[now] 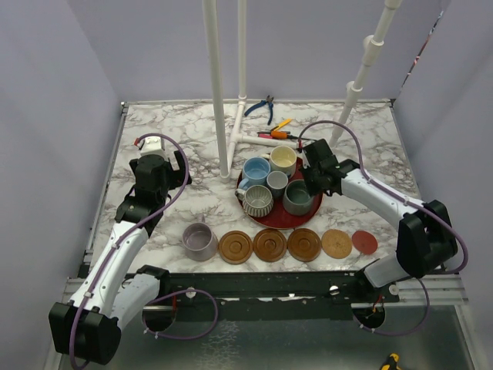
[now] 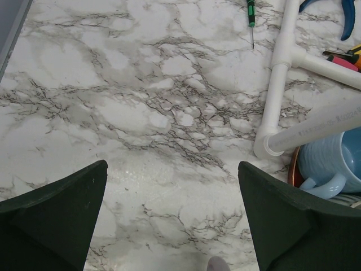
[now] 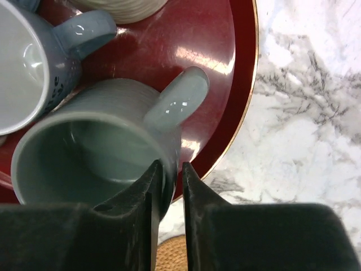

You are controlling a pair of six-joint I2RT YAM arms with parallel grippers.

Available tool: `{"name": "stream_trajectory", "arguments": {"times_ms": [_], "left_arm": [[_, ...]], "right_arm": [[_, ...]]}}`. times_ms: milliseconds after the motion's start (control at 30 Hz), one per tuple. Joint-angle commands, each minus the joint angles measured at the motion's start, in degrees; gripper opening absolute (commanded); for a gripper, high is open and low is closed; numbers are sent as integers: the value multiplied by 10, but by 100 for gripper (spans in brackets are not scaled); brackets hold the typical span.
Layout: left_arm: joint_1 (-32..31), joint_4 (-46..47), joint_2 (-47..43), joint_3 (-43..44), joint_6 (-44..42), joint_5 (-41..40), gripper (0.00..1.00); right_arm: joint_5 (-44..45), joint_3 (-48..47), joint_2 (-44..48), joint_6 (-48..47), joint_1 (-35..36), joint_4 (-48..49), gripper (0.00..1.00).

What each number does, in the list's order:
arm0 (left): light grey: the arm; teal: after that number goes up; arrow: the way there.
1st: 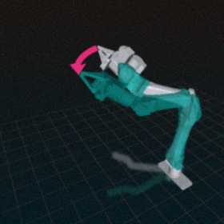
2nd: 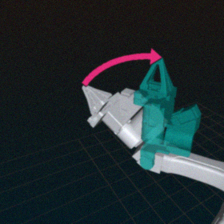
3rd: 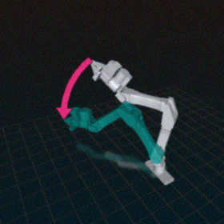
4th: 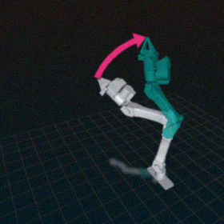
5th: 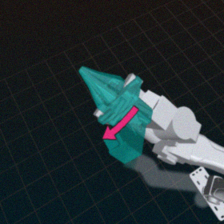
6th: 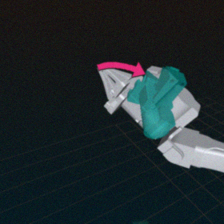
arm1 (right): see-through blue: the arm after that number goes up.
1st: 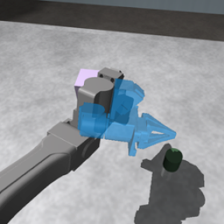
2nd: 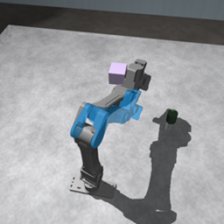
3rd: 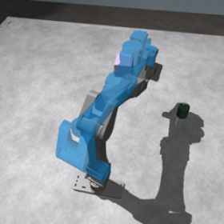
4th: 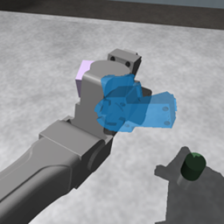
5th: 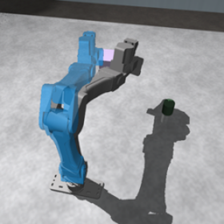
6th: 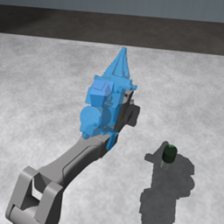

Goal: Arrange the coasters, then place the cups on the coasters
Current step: Pick up the cup from the tray.

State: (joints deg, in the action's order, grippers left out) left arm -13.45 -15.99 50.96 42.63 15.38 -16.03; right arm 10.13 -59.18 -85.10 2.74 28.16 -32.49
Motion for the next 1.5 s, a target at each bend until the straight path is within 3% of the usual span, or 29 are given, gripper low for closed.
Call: {"name": "stream_trajectory", "arguments": {"times_ms": [0,67,167,367,533,867,1267,1400,1467], "left_arm": [[4,0,0,-2,-2,7,99],[4,0,0,-2,-2,7,99],[4,0,0,-2,-2,8,99],[4,0,1,-1,-2,11,99],[4,0,3,0,-1,14,99],[4,0,0,0,-2,12,99],[4,0,-2,-1,-2,10,99],[4,0,1,-1,-3,8,99],[4,0,1,-2,-3,7,99]], "right_arm": [[-8,-14,-15,9,1,39,35],[1,-14,-8,24,1,39,53],[27,-12,12,62,1,32,58],[108,-32,43,244,2,-74,57],[135,-50,27,387,15,-176,50],[76,-11,21,455,37,-119,50],[70,35,35,499,47,-77,35],[88,47,34,503,47,-69,23],[102,43,43,514,47,-77,10]]}}
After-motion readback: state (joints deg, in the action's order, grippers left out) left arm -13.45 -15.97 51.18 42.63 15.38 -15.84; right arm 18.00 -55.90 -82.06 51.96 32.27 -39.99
